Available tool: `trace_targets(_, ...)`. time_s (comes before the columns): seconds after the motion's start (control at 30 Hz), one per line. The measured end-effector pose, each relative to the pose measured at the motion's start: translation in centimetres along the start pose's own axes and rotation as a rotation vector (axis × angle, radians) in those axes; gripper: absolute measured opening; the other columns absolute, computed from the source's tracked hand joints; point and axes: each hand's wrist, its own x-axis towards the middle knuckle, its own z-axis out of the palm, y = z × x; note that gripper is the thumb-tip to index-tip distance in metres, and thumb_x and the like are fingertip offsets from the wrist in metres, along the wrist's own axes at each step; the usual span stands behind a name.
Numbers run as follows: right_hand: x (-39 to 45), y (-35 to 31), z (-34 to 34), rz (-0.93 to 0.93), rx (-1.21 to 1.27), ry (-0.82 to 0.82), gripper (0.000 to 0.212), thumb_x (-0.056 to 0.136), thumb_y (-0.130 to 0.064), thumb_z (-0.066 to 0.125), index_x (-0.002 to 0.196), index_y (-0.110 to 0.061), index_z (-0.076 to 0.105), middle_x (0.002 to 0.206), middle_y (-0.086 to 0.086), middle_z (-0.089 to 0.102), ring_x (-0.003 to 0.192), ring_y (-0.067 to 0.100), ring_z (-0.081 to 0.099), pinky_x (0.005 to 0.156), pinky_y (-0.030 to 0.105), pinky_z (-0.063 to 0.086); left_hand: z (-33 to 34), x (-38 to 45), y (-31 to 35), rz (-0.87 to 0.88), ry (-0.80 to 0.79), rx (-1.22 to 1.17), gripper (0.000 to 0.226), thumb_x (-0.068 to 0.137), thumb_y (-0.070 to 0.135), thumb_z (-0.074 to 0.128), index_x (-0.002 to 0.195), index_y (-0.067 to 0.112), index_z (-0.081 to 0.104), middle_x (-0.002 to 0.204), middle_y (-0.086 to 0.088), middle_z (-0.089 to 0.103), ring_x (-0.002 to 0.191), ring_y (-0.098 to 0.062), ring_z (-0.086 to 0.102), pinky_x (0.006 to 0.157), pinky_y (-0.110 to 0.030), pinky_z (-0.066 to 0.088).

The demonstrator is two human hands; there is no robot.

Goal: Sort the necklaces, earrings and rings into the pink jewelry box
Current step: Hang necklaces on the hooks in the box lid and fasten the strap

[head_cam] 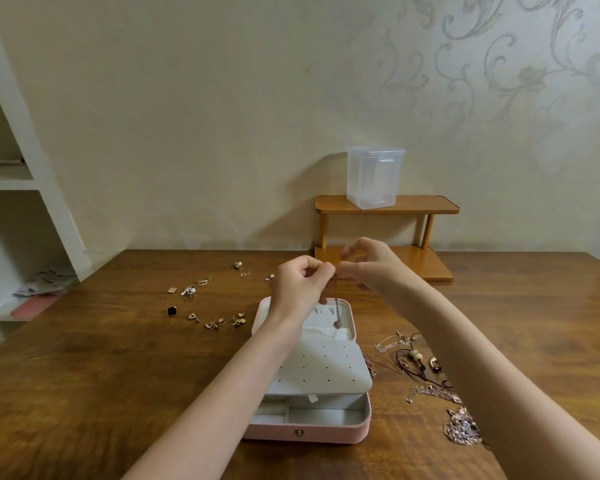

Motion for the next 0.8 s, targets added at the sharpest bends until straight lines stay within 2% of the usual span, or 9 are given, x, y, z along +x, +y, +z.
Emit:
trace_targets(0.17,0.4,-0.5,0.8,-0.108,-0.263,0.102,0.010,0.086,-0.012,0.062,0.080,-0.005,0.065,0.070,-0.002,0.056,0.063,0.006,0.051,0.053,0.013,0.039,-0.1,0.2,-0.6,0.110,0.065,0.098,0.021,0.083,0.014,0.064,0.068,0.017,0.050,0.069,-0.003,0.056,0.069,-0.019,0.057,0.057,-0.026,0.044)
trace_targets(0.27,0.5,0.0,1.0,0.027,0.194,0.192,0.016,0.087,-0.007,0.051,0.073,-0.007,0.057,0.063,0.005,0.057,0.053,0.010,0.046,0.047,0.018,0.037,-0.1,0.5,-1.0,-0.004,0.025,0.015,0.016,0.082,0.013,0.063,0.073,0.016,0.050,0.073,-0.003,0.054,0.070,-0.019,0.053,0.061,-0.027,0.043)
trace_targets(0.37,0.7,0.2,0.4,0.168,0.773,0.233,0.010,0.087,-0.007,0.047,0.079,-0.009,0.052,0.062,0.003,0.053,0.057,0.011,0.043,0.057,0.023,0.037,-0.4,0.7,-1.4,-0.141,-0.054,-0.080,0.010,0.083,0.010,0.060,0.088,0.015,0.053,0.077,-0.002,0.054,0.067,-0.014,0.049,0.061,-0.023,0.044)
trace_targets(0.43,1.0,0.3,-0.5,0.199,1.152,0.177,0.006,0.087,-0.007,0.047,0.081,-0.009,0.048,0.056,0.001,0.046,0.058,0.012,0.041,0.060,0.024,0.035,-0.9,0.9,-1.5,-0.271,-0.047,-0.249,0.009,0.084,0.006,0.056,0.089,0.013,0.054,0.069,-0.001,0.052,0.059,-0.010,0.046,0.056,-0.021,0.044)
trace_targets(0.5,1.1,0.2,-1.3,0.180,1.284,0.090,0.013,0.090,-0.005,0.044,0.078,-0.011,0.042,0.049,-0.001,0.036,0.050,0.011,0.035,0.052,0.021,0.032,-1.7,1.1,-1.6,-0.405,-0.034,-0.486,0.009,0.084,0.002,0.051,0.082,0.010,0.052,0.067,-0.001,0.051,0.054,-0.008,0.044,0.047,-0.018,0.045)
trace_targets(0.57,1.0,0.1,-1.7,0.161,1.051,0.048,0.023,0.092,-0.005,0.042,0.071,-0.013,0.039,0.048,-0.003,0.032,0.041,0.009,0.031,0.040,0.018,0.028,-2.2,1.5,-1.6,-0.465,-0.027,-0.645,0.012,0.084,0.000,0.049,0.075,0.008,0.049,0.067,-0.003,0.050,0.052,-0.008,0.046,0.043,-0.016,0.047)
trace_targets(0.63,0.7,0.0,-1.3,0.117,0.633,0.031,0.021,0.092,-0.005,0.045,0.073,-0.011,0.047,0.054,-0.001,0.039,0.043,0.007,0.035,0.039,0.016,0.031,-2.2,1.7,-1.5,-0.454,-0.044,-0.621,0.016,0.084,0.001,0.050,0.070,0.008,0.049,0.066,-0.004,0.051,0.054,-0.009,0.049,0.045,-0.017,0.048)
trace_targets(0.7,0.4,0.1,-0.4,0.075,0.286,0.002,0.010,0.091,-0.008,0.052,0.085,-0.007,0.060,0.067,0.002,0.053,0.055,0.009,0.045,0.049,0.017,0.041,-2.1,1.7,-1.1,-0.416,-0.072,-0.552,0.016,0.084,0.003,0.051,0.069,0.009,0.052,0.066,-0.003,0.051,0.058,-0.009,0.049,0.049,-0.018,0.048)
trace_targets(0.8,0.4,0.5,0.6,-0.001,-0.041,-0.128,0.018,0.090,-0.008,0.055,0.104,-0.009,0.067,0.096,0.003,0.065,0.081,0.013,0.057,0.064,0.017,0.048,-2.3,1.7,-0.6,-0.357,-0.100,-0.453,0.014,0.083,0.003,0.050,0.071,0.008,0.053,0.065,-0.003,0.052,0.059,-0.010,0.050,0.048,-0.017,0.048)
